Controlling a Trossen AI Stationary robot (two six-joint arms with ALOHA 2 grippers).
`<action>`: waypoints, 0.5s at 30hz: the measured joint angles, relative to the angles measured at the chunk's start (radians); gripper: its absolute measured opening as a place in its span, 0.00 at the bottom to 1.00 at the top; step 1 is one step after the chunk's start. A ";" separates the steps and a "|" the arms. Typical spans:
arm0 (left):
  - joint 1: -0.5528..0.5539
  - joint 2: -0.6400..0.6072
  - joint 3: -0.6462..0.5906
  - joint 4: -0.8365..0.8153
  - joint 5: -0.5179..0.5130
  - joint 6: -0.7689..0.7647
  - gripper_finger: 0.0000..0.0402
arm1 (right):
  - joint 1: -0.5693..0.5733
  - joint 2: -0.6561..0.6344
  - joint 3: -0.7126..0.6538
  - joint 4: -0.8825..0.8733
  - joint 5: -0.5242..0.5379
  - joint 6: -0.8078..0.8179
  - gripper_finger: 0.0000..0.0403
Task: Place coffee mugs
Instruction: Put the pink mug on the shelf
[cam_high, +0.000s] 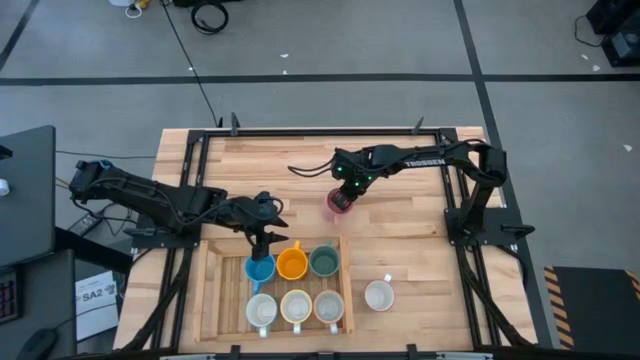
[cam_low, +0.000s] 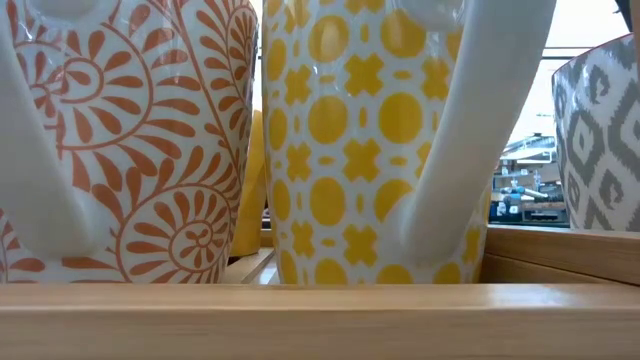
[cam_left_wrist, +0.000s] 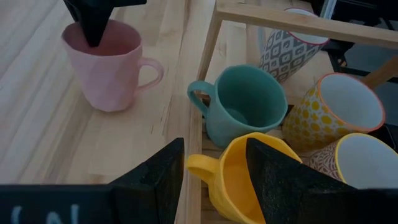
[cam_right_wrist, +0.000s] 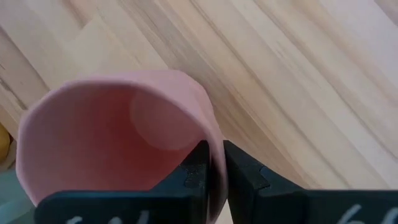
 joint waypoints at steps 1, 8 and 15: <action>0.000 0.000 0.000 0.000 0.000 0.000 0.45 | 0.000 0.000 0.000 0.000 0.000 0.000 0.12; 0.000 0.000 0.000 0.000 0.000 0.000 0.45 | 0.000 0.000 0.000 0.001 0.000 0.000 0.14; 0.000 0.000 0.000 0.000 0.000 0.000 0.45 | 0.000 0.000 -0.001 0.006 0.000 0.000 0.15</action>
